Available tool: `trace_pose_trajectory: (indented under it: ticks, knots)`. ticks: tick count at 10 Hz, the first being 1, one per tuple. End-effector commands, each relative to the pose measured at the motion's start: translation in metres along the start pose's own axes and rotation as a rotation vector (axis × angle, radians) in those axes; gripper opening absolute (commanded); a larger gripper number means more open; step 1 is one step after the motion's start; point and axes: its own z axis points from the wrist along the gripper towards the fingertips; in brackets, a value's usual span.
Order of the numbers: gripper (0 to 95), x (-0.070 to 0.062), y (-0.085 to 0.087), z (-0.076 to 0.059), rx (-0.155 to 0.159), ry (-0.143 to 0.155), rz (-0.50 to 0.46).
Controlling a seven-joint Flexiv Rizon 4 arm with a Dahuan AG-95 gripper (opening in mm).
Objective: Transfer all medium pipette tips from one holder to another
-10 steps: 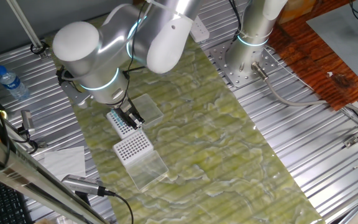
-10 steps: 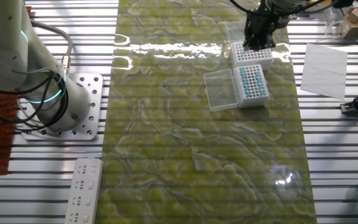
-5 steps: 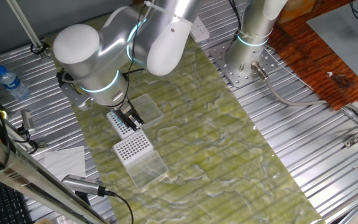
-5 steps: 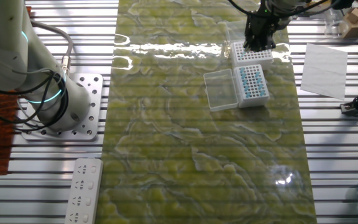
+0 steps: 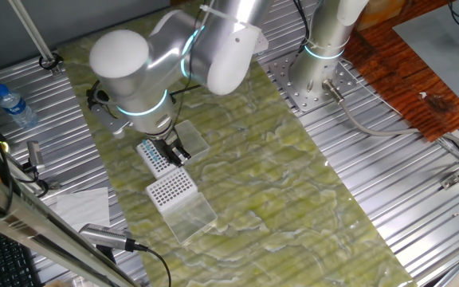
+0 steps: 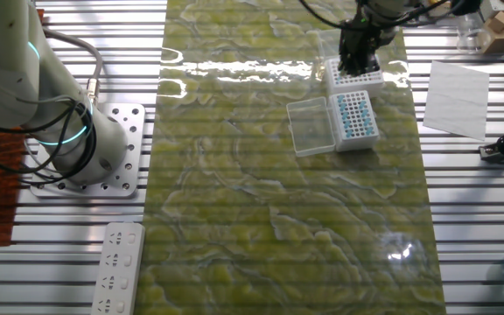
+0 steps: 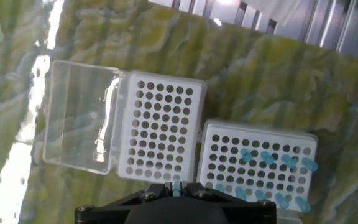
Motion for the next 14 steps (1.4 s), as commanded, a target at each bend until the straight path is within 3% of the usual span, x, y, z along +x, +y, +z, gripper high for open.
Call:
trace_pose_trajectory:
  ticks: [1, 3, 4, 6, 8, 10, 14]
  knots:
    - [38.0, -0.002, 0.000, 0.001, 0.016, 0.007, -0.027]
    - [38.0, -0.001, -0.006, 0.001, 0.041, 0.014, -0.077]
    - [38.0, -0.001, -0.006, 0.001, 0.041, 0.014, -0.077]
    - [38.0, 0.005, -0.026, 0.002, 0.043, 0.014, -0.150]
    - [38.0, 0.005, -0.026, 0.002, 0.043, 0.014, -0.150]
    - [38.0, 0.009, -0.038, 0.016, 0.054, -0.006, -0.208]
    - [38.0, 0.009, -0.041, 0.023, 0.058, -0.024, -0.236]
